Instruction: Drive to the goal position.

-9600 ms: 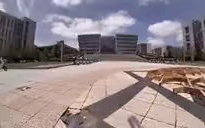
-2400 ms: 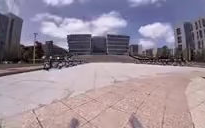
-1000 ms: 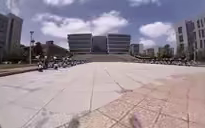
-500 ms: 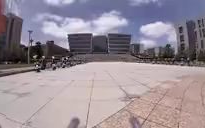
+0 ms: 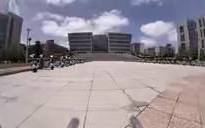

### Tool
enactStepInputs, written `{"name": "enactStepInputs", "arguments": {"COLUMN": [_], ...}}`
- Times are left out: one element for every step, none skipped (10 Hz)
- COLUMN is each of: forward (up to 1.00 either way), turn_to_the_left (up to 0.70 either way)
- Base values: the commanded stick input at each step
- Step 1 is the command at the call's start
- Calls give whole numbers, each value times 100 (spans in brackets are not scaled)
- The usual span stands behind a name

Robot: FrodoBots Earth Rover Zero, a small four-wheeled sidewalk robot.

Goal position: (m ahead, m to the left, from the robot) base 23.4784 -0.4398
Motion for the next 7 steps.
{"name": "enactStepInputs", "arguments": {"forward": [70,70,70,70,70,70,70], "turn_to_the_left": [0,0,0,0,0,0,0]}}
